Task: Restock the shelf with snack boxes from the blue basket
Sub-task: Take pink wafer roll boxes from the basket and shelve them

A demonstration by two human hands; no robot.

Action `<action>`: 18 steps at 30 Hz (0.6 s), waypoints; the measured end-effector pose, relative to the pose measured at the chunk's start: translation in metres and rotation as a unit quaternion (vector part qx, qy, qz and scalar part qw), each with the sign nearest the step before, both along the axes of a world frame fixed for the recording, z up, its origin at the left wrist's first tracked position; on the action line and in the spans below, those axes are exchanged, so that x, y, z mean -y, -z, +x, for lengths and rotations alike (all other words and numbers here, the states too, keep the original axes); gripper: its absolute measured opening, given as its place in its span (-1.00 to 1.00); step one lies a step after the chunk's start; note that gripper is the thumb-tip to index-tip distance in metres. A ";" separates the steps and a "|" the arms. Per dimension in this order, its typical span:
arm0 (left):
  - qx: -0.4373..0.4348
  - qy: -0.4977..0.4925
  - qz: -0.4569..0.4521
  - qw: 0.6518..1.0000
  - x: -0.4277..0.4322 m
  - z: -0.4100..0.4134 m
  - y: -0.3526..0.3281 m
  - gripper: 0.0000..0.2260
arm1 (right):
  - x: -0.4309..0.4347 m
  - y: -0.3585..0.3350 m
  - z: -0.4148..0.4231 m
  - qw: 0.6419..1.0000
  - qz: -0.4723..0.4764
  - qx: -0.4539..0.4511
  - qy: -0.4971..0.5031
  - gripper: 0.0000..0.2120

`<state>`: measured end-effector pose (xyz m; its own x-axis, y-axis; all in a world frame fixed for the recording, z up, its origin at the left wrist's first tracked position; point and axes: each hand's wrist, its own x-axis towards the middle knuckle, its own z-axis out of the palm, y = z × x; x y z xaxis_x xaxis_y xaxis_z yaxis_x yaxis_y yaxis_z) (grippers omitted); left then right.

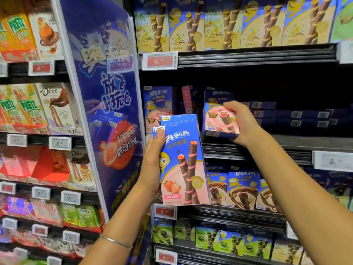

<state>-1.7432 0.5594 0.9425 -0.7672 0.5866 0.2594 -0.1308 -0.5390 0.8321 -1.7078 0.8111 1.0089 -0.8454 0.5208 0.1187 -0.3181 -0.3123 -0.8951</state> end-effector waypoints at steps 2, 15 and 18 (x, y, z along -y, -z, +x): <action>0.003 0.000 0.001 1.000 0.001 0.000 0.001 -0.24 | 0.004 -0.002 -0.003 1.000 0.020 0.014 0.000 -0.75; 0.005 -0.002 -0.003 1.000 -0.003 -0.013 0.009 -0.31 | 0.019 -0.004 -0.023 0.940 0.282 0.044 0.187 -0.55; -0.005 -0.004 -0.001 1.000 -0.005 -0.013 0.008 -0.38 | 0.004 -0.002 -0.017 0.935 0.292 0.050 0.197 -0.71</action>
<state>-1.7557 0.5648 0.9345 -0.7690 0.5813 0.2660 -0.1178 -0.5378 0.8348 -1.7253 0.8074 1.0107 -0.6233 0.6656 0.4104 -0.2106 0.3625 -0.9079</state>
